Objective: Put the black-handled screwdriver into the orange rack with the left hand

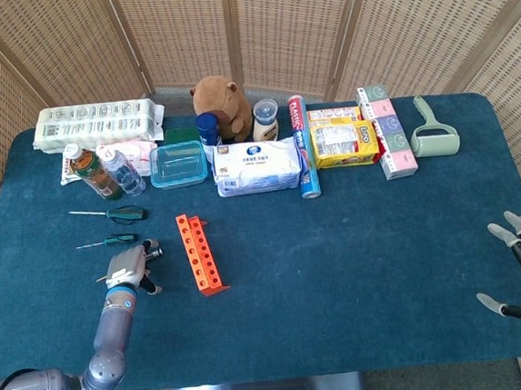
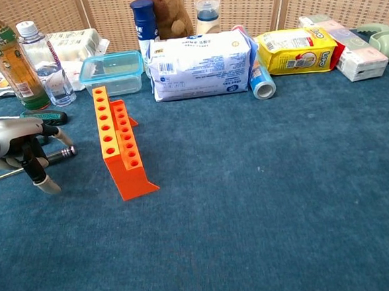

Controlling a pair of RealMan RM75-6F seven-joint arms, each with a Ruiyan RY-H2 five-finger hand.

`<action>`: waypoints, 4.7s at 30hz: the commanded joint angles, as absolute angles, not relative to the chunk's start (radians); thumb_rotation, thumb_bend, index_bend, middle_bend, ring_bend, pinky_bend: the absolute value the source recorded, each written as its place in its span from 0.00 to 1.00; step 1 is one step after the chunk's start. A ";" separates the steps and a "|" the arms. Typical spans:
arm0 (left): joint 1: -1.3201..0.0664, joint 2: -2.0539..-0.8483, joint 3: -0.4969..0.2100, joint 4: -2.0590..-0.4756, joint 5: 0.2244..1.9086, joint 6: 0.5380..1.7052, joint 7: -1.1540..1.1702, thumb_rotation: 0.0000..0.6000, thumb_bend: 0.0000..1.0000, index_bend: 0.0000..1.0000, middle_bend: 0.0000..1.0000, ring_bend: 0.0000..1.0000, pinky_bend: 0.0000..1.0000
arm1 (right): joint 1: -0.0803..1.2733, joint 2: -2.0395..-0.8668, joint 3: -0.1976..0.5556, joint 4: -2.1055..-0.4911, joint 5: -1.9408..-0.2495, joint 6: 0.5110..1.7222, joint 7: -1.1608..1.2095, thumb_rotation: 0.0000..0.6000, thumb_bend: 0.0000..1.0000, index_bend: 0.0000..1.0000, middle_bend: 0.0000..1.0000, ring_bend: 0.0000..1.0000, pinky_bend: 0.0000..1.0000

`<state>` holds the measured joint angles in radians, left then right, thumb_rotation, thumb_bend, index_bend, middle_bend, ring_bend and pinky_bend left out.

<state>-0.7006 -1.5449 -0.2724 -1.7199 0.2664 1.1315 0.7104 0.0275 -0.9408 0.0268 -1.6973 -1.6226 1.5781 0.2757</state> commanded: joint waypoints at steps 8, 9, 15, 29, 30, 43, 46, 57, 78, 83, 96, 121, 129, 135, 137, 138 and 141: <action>-0.725 -1.519 -0.260 -1.770 0.212 1.135 0.729 1.00 0.00 0.24 1.00 1.00 1.00 | 0.029 -0.943 0.027 -1.697 -1.624 1.577 0.273 1.00 0.03 0.13 0.01 0.00 0.00; -0.727 -1.516 -0.261 -1.777 0.208 1.137 0.729 1.00 0.00 0.24 1.00 1.00 1.00 | 0.029 -0.943 0.027 -1.697 -1.624 1.577 0.273 1.00 0.03 0.13 0.01 0.00 0.00; -0.739 -1.499 -0.249 -1.819 0.189 1.164 0.742 1.00 0.00 0.25 1.00 1.00 1.00 | 0.029 -0.944 0.026 -1.697 -1.624 1.575 0.270 1.00 0.03 0.13 0.01 0.00 0.00; -0.746 -1.508 -0.187 -1.800 0.314 1.247 0.745 1.00 0.17 0.28 1.00 1.00 1.00 | 0.029 -0.945 0.024 -1.699 -1.629 1.575 0.268 1.00 0.03 0.13 0.01 0.00 0.00; -0.744 -1.513 -0.181 -1.792 0.329 1.249 0.740 1.00 0.18 0.28 1.00 1.00 1.00 | 0.029 -0.944 0.024 -1.699 -1.629 1.575 0.269 1.00 0.03 0.13 0.01 0.00 0.00; -0.713 -1.561 -0.137 -1.692 0.477 1.208 0.659 1.00 0.31 0.30 1.00 1.00 1.00 | 0.030 -0.940 0.022 -1.698 -1.630 1.573 0.281 1.00 0.03 0.13 0.01 0.00 0.00; -0.706 -1.571 -0.132 -1.681 0.503 1.213 0.648 1.00 0.33 0.30 1.00 1.00 1.00 | 0.030 -0.939 0.021 -1.698 -1.631 1.572 0.284 1.00 0.03 0.13 0.01 0.00 0.00; -0.688 -1.606 -0.112 -1.655 0.554 1.232 0.648 1.00 0.36 0.36 1.00 1.00 1.00 | 0.031 -0.932 0.019 -1.698 -1.632 1.571 0.301 1.00 0.03 0.13 0.01 0.00 0.00; -0.655 -1.657 -0.092 -1.611 0.661 1.309 0.687 1.00 0.36 0.43 1.00 1.00 1.00 | 0.030 -0.923 0.017 -1.693 -1.638 1.576 0.333 1.00 0.03 0.13 0.01 0.00 0.00; -0.647 -1.668 -0.081 -1.593 0.686 1.326 0.713 1.00 0.36 0.43 1.00 1.00 1.00 | 0.030 -0.923 0.015 -1.693 -1.641 1.576 0.332 1.00 0.03 0.13 0.01 0.00 0.00; -0.625 -1.720 -0.068 -1.512 0.760 1.347 0.736 1.00 0.36 0.44 1.00 1.00 1.00 | 0.031 -0.921 0.015 -1.692 -1.640 1.576 0.338 1.00 0.03 0.13 0.01 0.00 0.00; -0.600 -1.769 -0.102 -1.461 0.785 1.313 0.777 1.00 0.45 0.46 1.00 1.00 1.00 | 0.030 -0.915 0.014 -1.688 -1.641 1.579 0.362 1.00 0.03 0.13 0.01 0.00 0.00; -0.595 -1.778 -0.110 -1.463 0.783 1.313 0.800 1.00 0.48 0.48 1.00 1.00 1.00 | 0.029 -0.913 0.014 -1.687 -1.641 1.582 0.368 1.00 0.03 0.13 0.01 0.00 0.00; -0.589 -1.771 -0.116 -1.481 0.788 1.319 0.812 1.00 0.48 0.48 1.00 1.00 1.00 | 0.029 -0.912 0.014 -1.685 -1.641 1.584 0.372 1.00 0.03 0.13 0.01 0.00 0.00; -0.586 -1.767 -0.116 -1.487 0.789 1.323 0.817 1.00 0.48 0.48 1.00 1.00 1.00 | 0.030 -0.912 0.014 -1.686 -1.642 1.583 0.373 1.00 0.03 0.13 0.01 0.00 0.00; -0.584 -1.765 -0.117 -1.487 0.786 1.323 0.822 1.00 0.48 0.48 1.00 1.00 1.00 | 0.030 -0.912 0.013 -1.686 -1.644 1.582 0.373 1.00 0.03 0.13 0.01 0.00 0.00; -0.582 -1.765 -0.120 -1.484 0.780 1.320 0.828 1.00 0.48 0.49 1.00 1.00 1.00 | 0.029 -0.912 0.012 -1.686 -1.646 1.584 0.373 1.00 0.03 0.13 0.01 0.00 0.00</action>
<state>-0.5829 -1.7653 -0.1187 -1.4851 0.7818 1.3212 0.8276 0.0295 -0.9118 0.0125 -1.6862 -1.6455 1.5836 0.3726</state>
